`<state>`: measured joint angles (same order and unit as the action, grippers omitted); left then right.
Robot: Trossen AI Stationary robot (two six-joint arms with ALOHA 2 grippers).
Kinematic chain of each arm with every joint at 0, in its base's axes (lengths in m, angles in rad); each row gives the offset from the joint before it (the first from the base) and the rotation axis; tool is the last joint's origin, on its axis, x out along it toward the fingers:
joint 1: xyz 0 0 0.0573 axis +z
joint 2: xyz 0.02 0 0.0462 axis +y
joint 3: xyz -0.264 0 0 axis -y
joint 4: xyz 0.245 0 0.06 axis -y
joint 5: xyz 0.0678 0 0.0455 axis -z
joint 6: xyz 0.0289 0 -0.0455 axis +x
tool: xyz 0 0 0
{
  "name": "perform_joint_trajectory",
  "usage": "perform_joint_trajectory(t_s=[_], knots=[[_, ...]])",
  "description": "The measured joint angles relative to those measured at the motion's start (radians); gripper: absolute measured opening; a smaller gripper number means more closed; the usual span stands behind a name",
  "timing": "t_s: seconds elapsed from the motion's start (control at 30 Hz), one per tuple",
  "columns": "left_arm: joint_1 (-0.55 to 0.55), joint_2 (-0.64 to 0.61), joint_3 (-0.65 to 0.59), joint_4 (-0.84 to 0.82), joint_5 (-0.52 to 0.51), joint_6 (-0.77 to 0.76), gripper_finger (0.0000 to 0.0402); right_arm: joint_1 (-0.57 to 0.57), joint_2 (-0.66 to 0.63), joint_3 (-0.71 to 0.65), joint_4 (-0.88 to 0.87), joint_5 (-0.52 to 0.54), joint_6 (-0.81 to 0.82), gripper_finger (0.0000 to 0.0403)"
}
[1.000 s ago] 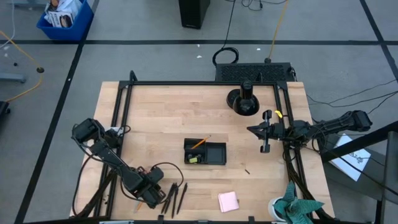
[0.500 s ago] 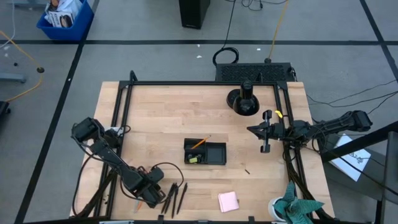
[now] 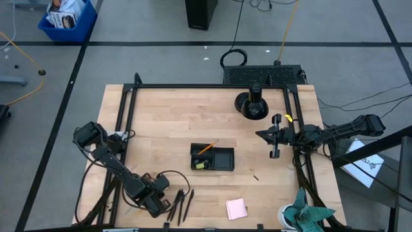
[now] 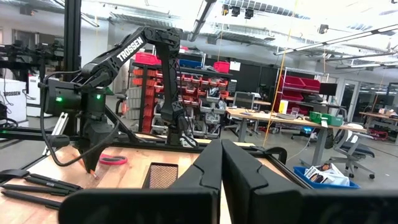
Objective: Pick and place office supplies into organizer
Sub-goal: Put the yellow pencil into the black desk organizer
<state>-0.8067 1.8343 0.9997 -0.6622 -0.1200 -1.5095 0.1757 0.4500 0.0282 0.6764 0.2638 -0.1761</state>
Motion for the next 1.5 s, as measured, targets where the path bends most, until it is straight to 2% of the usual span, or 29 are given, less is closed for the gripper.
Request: perform_joint_trajectory(t_s=[0.23, 0.4, 0.53, 0.63, 0.73, 0.8, 0.9, 1.03, 1.17, 1.33, 1.4, 1.5], knots=[[0.001, 0.010, 0.007, 0.040, -0.172, 0.115, 0.0016, 0.000, 0.000, 0.000, 0.000, 0.000, 0.000, 0.0000], [0.012, -0.009, 0.007, 0.047, -0.351, 0.173, 0.0007, 0.000, 0.000, 0.000, 0.000, 0.000, 0.000, 0.0000], [0.024, -0.072, 0.010, 0.054, -0.483, 0.250, 0.0017, 0.000, 0.000, 0.000, 0.000, 0.000, 0.002, 0.0000], [0.038, -0.129, 0.010, 0.053, -0.567, 0.315, 0.0010, 0.000, 0.000, 0.000, 0.000, 0.000, 0.004, 0.0000], [0.056, -0.203, 0.010, 0.115, -0.693, 0.449, 0.0005, 0.000, 0.000, 0.000, -0.004, 0.000, 0.004, 0.0000], [0.065, -0.248, 0.010, 0.184, -0.772, 0.591, 0.0012, 0.000, 0.000, 0.000, -0.004, 0.000, 0.003, 0.0000], [0.095, -0.322, 0.011, 0.312, -0.822, 0.804, 0.0017, 0.000, 0.000, 0.000, -0.004, 0.000, 0.002, 0.0000], [0.155, -0.388, 0.014, 0.560, -0.811, 1.110, 0.0006, 0.000, 0.000, 0.000, 0.000, 0.000, 0.003, 0.0000], [0.224, -0.408, 0.014, 0.778, -0.655, 1.387, 0.0012, 0.000, 0.000, 0.000, 0.001, 0.000, 0.003, 0.0000], [0.295, -0.407, 0.014, 0.945, -0.492, 1.550, 0.0012, 0.000, 0.000, 0.000, 0.000, 0.000, 0.003, 0.0000], [0.325, -0.407, 0.014, 0.960, -0.435, 1.585, 0.0006, 0.000, 0.000, 0.000, 0.000, 0.000, 0.001, 0.0000], [0.380, -0.407, 0.012, 0.958, -0.403, 1.591, 0.0008, 0.000, 0.000, 0.000, 0.000, 0.000, -0.006, 0.0000]])
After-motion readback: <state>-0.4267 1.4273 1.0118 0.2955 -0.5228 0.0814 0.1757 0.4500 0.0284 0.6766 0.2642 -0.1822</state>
